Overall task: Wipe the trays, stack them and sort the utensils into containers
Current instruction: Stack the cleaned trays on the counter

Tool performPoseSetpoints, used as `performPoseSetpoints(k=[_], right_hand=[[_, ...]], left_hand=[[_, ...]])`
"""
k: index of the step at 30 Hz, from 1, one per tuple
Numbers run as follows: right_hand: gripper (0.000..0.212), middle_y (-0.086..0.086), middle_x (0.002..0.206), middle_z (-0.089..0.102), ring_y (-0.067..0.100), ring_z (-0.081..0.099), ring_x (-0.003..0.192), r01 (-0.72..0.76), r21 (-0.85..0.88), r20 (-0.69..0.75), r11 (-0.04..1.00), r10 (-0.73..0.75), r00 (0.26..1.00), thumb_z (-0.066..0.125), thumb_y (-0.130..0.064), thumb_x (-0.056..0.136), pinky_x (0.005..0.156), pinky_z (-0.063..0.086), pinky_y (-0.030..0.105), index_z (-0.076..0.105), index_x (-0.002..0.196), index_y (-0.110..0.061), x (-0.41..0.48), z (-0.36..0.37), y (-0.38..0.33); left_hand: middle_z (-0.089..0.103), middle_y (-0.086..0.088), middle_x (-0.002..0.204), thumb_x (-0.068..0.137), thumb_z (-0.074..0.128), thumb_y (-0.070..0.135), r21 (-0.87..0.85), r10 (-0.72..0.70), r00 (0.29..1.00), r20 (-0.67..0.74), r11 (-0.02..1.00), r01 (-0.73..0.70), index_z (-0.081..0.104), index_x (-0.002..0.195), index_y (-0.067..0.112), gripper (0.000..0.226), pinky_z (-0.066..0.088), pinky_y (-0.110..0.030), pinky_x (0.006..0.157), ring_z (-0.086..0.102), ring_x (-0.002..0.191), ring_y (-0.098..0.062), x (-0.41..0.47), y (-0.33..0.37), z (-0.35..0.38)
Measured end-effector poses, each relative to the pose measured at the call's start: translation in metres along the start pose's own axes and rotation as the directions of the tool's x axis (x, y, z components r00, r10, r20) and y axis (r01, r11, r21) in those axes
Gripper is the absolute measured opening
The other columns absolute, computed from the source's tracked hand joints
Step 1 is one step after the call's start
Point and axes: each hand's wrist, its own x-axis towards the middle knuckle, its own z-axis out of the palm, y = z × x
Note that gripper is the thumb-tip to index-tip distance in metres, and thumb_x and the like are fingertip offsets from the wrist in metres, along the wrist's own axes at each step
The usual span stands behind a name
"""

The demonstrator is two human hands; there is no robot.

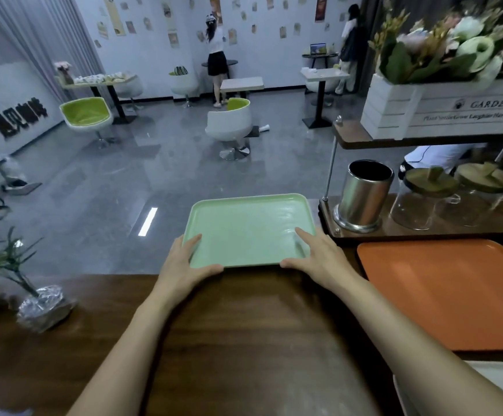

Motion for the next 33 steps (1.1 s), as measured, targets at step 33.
performPoseSetpoints(k=[33], right_hand=[[0.106,0.014,0.164,0.002,0.034,0.019,0.147,-0.091,-0.198,-0.046,0.976,0.083,0.995,0.046,-0.092,0.071,0.114,0.033,0.044,0.036,0.149,-0.022,0.012,0.036,0.005]], left_hand=[[0.026,0.009,0.160,0.063,0.056,0.093,0.245,0.051,0.997,-0.055,0.969,-0.036,0.040,0.155,0.032,0.111,0.045,-0.046,0.108,0.037,0.143,-0.018,0.009,-0.020,0.024]])
